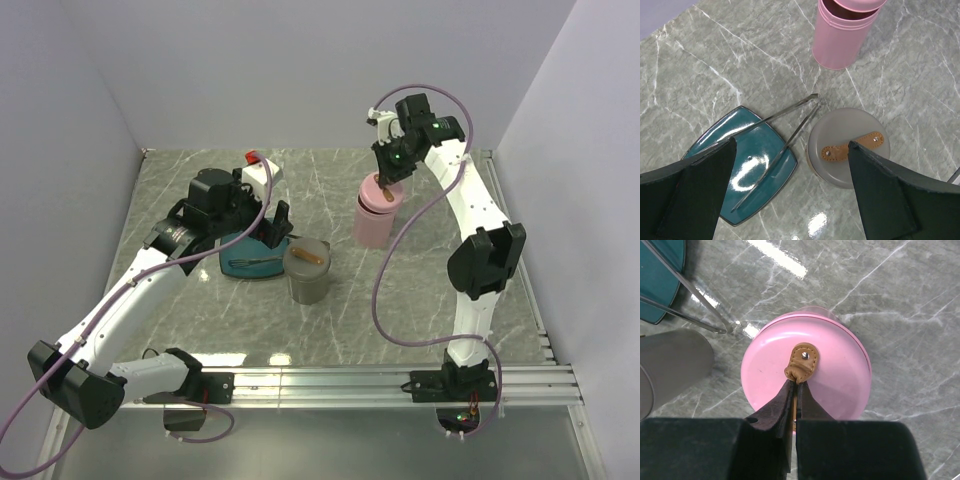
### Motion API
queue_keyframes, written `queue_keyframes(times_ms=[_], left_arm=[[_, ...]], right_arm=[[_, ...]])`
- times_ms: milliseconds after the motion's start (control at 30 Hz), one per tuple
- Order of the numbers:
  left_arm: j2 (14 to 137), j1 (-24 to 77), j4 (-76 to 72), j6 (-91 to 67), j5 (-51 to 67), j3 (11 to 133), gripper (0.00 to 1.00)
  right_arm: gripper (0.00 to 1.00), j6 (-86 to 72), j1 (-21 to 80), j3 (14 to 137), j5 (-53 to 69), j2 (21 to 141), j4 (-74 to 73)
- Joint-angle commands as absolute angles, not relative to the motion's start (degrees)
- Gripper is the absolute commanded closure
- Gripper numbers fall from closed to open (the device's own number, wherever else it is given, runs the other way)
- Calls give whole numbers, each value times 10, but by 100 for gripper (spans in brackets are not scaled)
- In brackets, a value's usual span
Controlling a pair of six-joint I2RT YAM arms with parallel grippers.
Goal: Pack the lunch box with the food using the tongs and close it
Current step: Close the box lid on the packing box.
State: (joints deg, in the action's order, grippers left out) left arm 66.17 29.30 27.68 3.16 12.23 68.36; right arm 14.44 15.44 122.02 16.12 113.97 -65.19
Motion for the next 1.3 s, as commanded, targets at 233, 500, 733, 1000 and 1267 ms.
queue_keyframes(times_ms=[233,500,733,1000,1267], left_arm=[[651,287,260,16,142,684,1],[650,284,262,12,145,682,1],[650,283,259,13,148,681,1],[652,282,258,14,150,681,1],[650,282,253,6,156,672,1]], right_arm=[[100,152,150,1230,176,1107,-665],[100,150,150,1236,176,1134,-669],[100,145,156,1248,182,1156,-665],[100,142,160,1259,188,1171,-663],[100,138,163,1266,191,1185,-662]])
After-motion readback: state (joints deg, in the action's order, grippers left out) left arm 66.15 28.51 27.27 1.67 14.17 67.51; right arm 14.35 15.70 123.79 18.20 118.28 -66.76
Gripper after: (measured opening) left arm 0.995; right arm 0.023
